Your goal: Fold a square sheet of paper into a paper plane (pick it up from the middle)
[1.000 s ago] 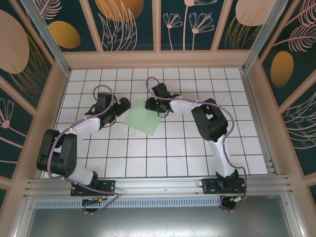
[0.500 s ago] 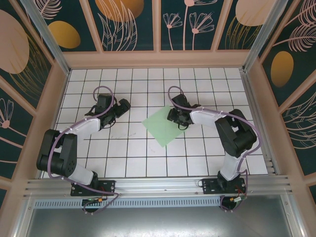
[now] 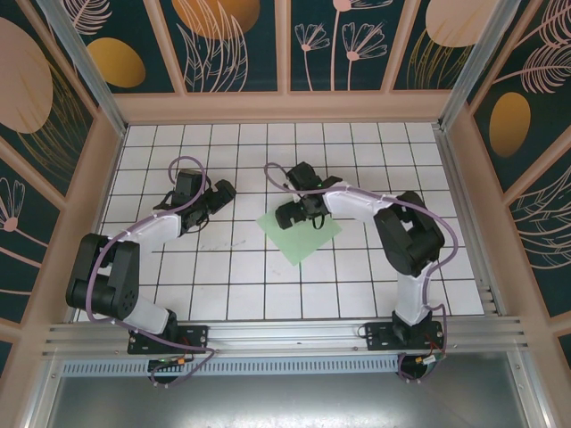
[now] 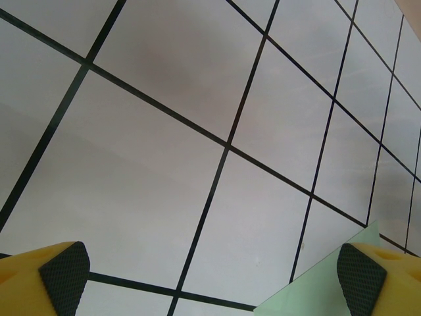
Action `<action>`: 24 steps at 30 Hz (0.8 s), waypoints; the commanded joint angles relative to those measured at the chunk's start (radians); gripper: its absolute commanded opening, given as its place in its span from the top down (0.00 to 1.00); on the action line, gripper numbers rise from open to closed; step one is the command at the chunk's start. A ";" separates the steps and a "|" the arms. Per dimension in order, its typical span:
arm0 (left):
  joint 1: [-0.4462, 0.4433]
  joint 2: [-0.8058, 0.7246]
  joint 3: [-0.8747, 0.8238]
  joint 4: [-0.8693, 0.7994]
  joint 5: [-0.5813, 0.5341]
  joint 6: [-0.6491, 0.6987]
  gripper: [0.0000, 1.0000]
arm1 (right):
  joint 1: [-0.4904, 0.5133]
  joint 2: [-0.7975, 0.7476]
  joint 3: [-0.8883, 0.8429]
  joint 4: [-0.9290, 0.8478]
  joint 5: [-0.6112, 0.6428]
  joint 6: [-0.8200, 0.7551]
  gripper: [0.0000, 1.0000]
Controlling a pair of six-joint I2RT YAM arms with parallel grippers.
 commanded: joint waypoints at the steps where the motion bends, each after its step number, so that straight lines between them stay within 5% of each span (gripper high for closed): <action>1: 0.005 -0.007 -0.005 -0.002 0.014 0.020 0.02 | 0.011 0.017 0.018 -0.078 -0.004 -0.093 0.04; 16: 0.006 0.019 -0.006 0.015 0.037 0.012 0.01 | 0.012 0.123 0.003 -0.118 0.086 -0.084 0.14; 24: 0.005 0.015 -0.011 0.018 0.043 0.016 0.01 | -0.048 0.126 -0.029 -0.090 -0.046 -0.064 0.27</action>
